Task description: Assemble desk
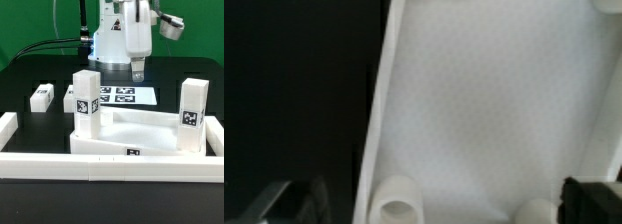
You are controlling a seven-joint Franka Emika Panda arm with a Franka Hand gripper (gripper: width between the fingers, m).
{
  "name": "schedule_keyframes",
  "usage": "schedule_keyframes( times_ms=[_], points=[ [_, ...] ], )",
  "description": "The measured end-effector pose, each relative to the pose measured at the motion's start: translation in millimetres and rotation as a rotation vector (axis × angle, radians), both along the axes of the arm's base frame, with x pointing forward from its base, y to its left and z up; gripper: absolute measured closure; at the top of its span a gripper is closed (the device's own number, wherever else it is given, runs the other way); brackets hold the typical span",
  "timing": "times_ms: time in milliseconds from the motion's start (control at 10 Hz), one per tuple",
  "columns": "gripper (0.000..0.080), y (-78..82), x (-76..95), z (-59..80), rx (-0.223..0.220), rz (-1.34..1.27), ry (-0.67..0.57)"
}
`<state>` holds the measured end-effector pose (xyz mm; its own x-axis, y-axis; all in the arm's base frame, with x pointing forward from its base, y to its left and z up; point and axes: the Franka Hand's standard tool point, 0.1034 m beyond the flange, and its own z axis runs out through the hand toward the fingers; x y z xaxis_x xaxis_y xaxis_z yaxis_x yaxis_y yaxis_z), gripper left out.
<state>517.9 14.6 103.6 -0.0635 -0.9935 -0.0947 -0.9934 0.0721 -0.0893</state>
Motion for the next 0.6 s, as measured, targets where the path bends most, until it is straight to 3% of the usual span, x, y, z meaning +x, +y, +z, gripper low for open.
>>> schedule_keyframes(
  times_ms=[200,400,600],
  points=[
    [0.0150,1.6,-0.8,-1.8,0.017,-0.099,0.010],
    [0.0150,-3.5,2.7,-18.0,0.039,-0.238,0.064],
    [0.0150,-3.7,3.1,-34.2,0.019,-0.231,0.081]
  ],
)
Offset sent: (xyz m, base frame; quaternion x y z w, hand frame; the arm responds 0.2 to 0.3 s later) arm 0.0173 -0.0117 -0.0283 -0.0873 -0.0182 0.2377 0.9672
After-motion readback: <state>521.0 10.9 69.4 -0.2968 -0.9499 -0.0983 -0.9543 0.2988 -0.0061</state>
